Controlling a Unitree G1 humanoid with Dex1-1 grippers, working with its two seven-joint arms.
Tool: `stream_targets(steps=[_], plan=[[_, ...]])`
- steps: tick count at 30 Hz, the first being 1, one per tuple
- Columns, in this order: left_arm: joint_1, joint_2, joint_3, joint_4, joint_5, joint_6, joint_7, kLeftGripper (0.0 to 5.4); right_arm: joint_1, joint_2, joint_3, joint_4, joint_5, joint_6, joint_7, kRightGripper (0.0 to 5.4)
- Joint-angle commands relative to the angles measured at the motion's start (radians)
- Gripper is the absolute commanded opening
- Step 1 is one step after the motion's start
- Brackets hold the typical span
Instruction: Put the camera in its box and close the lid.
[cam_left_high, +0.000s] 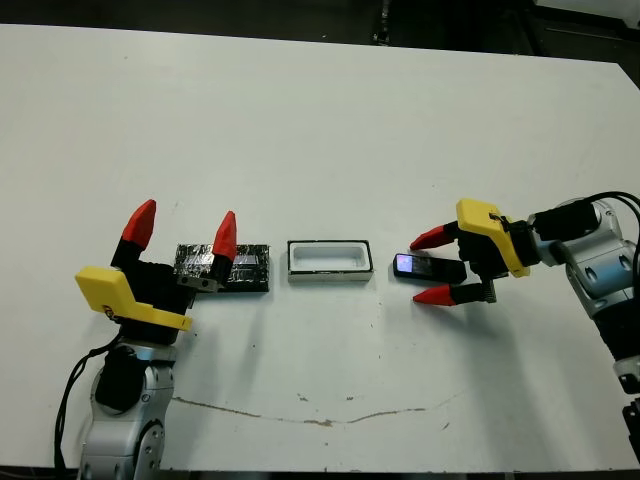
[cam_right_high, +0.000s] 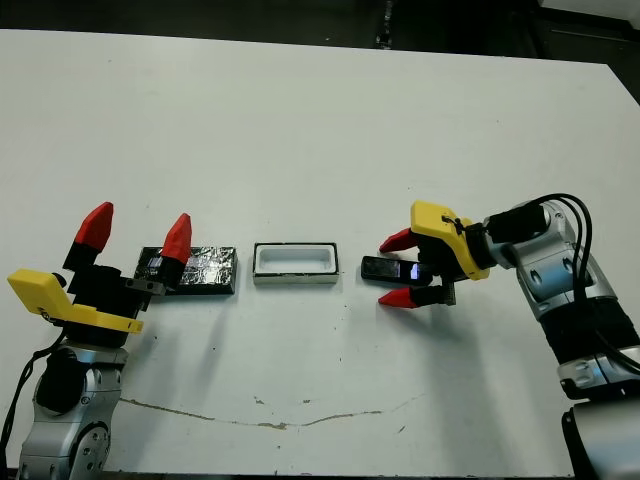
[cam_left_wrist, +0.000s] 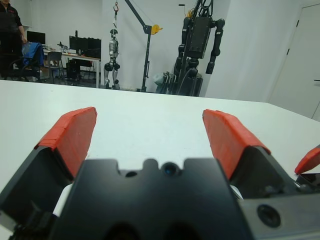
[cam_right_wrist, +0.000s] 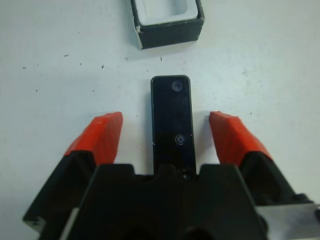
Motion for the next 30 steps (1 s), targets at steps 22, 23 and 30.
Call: stream_targets(steps=[22, 23, 30], plan=[[0.02, -0.002, -0.002, 0.001, 0.023, -0.008, 0.007, 5.4, 0.031, -0.011, -0.014, -0.032, -0.017, -0.021, -0.053, 1.65], [0.02, -0.002, -0.002, 0.003, 0.023, -0.01, 0.006, 5.4, 0.029, -0.012, -0.015, -0.034, -0.018, -0.014, -0.055, 1.65], [0.019, -0.005, -0.004, 0.007, 0.016, -0.013, 0.005, 5.4, -0.013, -0.013, -0.056, -0.043, 0.027, 0.058, -0.052, 1.65]])
